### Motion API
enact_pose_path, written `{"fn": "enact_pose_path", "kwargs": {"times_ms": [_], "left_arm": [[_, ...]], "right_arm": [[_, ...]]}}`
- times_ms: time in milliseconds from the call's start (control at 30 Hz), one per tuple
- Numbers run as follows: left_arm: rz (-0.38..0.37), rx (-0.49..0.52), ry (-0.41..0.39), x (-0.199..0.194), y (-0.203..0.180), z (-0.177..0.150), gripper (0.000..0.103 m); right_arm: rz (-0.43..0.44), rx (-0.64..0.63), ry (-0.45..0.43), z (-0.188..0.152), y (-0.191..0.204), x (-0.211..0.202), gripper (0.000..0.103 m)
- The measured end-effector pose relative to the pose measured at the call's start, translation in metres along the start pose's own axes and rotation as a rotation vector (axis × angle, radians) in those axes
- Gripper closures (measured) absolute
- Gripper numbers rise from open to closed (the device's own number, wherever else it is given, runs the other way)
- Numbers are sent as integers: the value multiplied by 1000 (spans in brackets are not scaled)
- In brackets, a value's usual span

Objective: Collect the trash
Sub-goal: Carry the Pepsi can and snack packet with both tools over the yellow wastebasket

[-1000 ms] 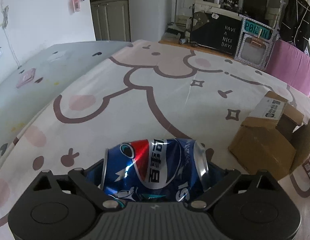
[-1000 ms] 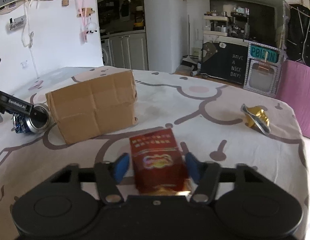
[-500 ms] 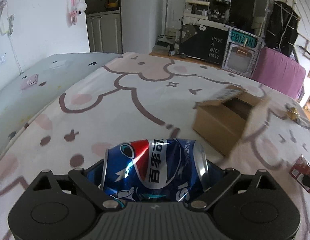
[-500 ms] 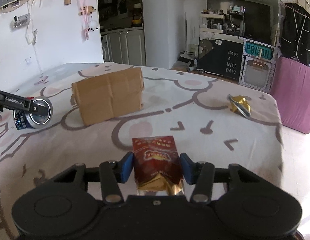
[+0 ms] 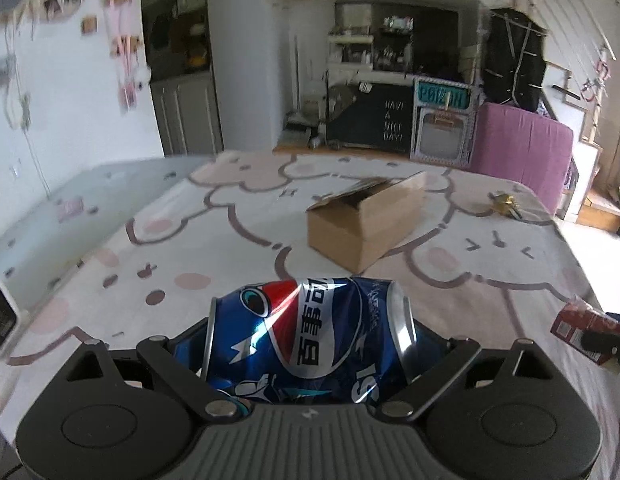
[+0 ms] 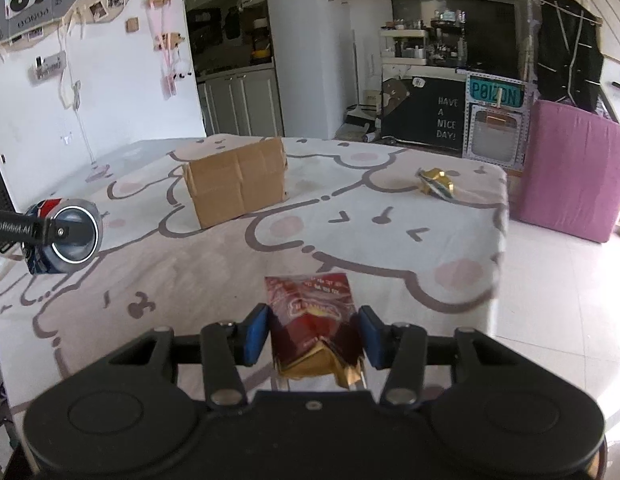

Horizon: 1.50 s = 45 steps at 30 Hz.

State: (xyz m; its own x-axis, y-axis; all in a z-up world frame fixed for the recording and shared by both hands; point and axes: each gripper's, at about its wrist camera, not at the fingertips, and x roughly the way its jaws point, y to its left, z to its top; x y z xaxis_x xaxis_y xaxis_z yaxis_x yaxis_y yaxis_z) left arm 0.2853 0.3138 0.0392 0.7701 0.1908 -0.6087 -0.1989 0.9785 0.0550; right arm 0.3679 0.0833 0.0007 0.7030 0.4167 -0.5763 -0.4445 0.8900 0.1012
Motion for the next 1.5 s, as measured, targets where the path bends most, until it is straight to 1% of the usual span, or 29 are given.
{"fn": "enact_pose_path", "kwargs": {"times_ms": [200, 267, 567, 733, 1033, 1267, 1500], "left_arm": [[-50, -10, -34, -38, -36, -14, 7], [-68, -14, -47, -49, -51, -18, 7], [-144, 7, -68, -75, -116, -37, 7], [-187, 14, -41, -73, -151, -49, 7], [-263, 92, -2, -67, -226, -65, 7], [-335, 157, 32, -61, -290, -79, 7], [-404, 217, 108, -34, -357, -100, 7]], "right_arm": [[10, 11, -42, -10, -8, -46, 54], [2, 13, -54, -14, -12, -60, 54], [-49, 71, -89, -35, -53, -116, 54], [-83, 79, -85, -55, -77, -139, 54], [-135, 95, -58, -90, -119, -167, 54], [-176, 174, -44, -120, -166, -182, 54], [-223, 261, -3, -156, -218, -185, 54]]}}
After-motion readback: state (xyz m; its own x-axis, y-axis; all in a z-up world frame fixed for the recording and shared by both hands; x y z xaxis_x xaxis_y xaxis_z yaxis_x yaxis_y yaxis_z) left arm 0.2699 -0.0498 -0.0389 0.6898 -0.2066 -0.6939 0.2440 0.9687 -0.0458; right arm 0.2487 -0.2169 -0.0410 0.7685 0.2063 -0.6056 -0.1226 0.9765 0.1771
